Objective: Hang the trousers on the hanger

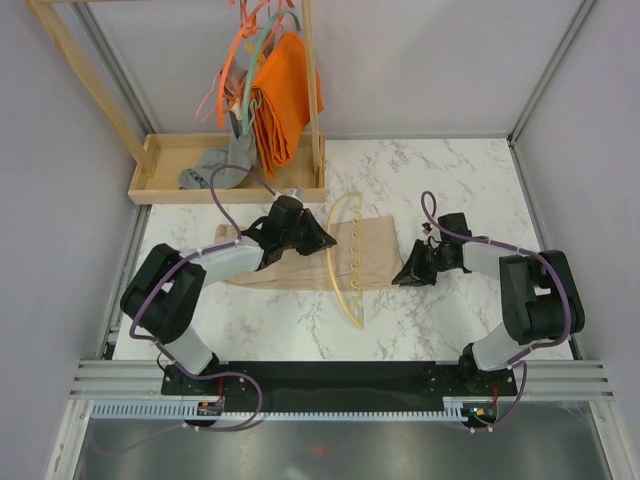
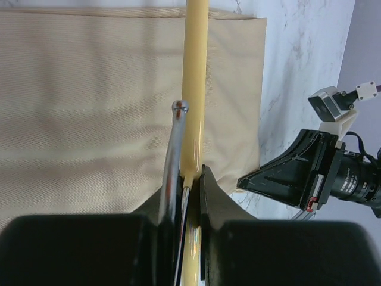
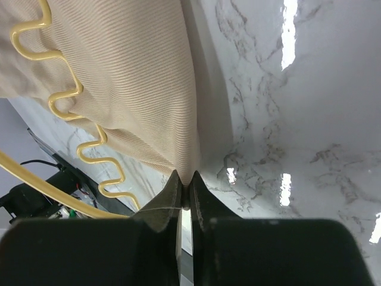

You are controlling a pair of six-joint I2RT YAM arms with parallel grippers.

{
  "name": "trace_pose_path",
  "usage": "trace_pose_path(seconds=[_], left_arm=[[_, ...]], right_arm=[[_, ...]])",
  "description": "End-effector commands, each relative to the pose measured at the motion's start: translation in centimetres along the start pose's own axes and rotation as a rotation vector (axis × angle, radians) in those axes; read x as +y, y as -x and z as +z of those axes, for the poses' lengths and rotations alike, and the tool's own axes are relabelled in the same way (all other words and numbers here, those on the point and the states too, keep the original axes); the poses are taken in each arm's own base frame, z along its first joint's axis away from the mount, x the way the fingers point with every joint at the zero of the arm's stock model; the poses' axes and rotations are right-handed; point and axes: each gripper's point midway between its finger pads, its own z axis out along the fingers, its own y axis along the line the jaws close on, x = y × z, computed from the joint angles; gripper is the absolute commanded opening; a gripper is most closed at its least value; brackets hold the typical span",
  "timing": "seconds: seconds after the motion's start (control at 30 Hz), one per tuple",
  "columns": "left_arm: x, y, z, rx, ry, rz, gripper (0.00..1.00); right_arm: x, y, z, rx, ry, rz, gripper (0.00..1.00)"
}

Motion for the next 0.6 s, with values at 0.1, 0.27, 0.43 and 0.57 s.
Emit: trace_pose_path(seconds=[0.1, 0.27, 0.43, 0.57], left_arm=[[-2.1, 1.3, 0.8, -0.036, -0.053, -0.007, 0.02], [-1.3, 0.8, 0.9, -0.022, -0.028, -0.001, 0.02], [-0.9, 0.5, 0.9, -0.014, -0.019, -0.006, 0.02], [-1.0, 0.5, 0.9, -0.012, -0.021, -0.004, 0.02]], right_arm=[[2.7, 2.1, -0.5, -0.031, -0.009, -0.128, 0.00], [8.6, 2.6, 0.0, -0.032, 0.057, -0.223, 0.00], [13.1, 1.4, 2.3, 0.019, 0.111, -0.270, 0.00], [15.3, -0.3, 4.7, 0.084, 0.164, -0.263, 0.00]])
